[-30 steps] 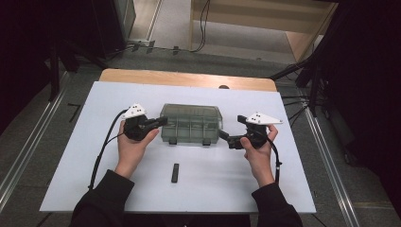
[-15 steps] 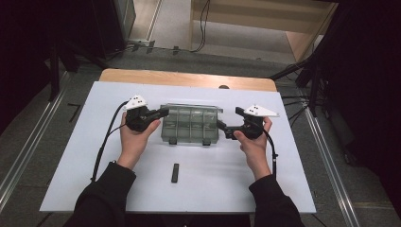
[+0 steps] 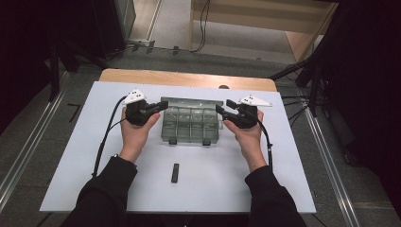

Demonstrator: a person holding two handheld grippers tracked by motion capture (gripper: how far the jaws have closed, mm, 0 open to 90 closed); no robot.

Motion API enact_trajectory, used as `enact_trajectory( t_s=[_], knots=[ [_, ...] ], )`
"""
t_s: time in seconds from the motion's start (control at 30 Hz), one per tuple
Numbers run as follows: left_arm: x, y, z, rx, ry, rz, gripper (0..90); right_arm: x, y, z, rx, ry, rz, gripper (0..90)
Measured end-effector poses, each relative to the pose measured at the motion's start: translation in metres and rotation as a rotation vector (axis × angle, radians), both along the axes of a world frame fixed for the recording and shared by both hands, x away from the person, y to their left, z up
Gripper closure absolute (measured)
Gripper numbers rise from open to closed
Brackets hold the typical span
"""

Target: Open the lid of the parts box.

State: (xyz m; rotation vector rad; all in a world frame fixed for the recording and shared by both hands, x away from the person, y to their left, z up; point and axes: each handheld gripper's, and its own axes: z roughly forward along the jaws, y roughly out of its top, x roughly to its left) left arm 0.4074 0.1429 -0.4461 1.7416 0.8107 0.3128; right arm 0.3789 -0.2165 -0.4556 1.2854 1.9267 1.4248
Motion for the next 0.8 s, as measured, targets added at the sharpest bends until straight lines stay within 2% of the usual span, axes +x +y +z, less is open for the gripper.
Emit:
enact_trajectory(
  t_s=[0.03,0.07,0.1,0.17,0.2,0.3,0.37,0.5,0.67,0.8],
  knots=[
    [0.002,0.001,0.0,-0.005,0.002,0.002,88.9,0.004,-0.001,0.0,0.014,-0.003,0.0,50.3],
    [0.002,0.001,0.0,-0.005,0.002,0.002,89.0,0.004,-0.001,0.0,0.014,-0.003,0.0,50.3],
    [0.003,0.001,0.0,-0.005,0.005,0.005,88.9,0.006,-0.001,0.0,0.024,-0.013,0.004,56.3],
    [0.004,0.001,0.0,-0.001,0.004,0.006,88.9,0.007,-0.001,0.001,0.027,-0.016,0.008,58.5],
    [0.005,0.001,0.0,-0.004,0.008,0.011,89.0,0.007,0.0,0.001,0.028,-0.037,0.01,63.7],
    [0.007,0.003,-0.001,-0.007,0.011,0.016,89.0,0.007,0.001,0.002,0.039,-0.064,0.002,69.5],
    [0.009,0.005,-0.004,-0.009,0.028,0.014,88.9,0.007,0.0,0.004,0.055,-0.078,-0.007,73.2],
    [0.011,0.007,-0.007,-0.008,0.037,0.011,88.8,0.009,-0.001,0.005,0.067,-0.08,-0.019,76.2],
    [0.021,0.006,-0.022,0.022,0.085,0.046,82.3,0.017,0.004,0.01,0.035,-0.081,-0.054,79.1],
    [0.028,0.009,-0.029,0.003,0.117,0.08,78.1,0.027,0.003,0.012,0.038,-0.074,-0.064,80.1]
  ],
)
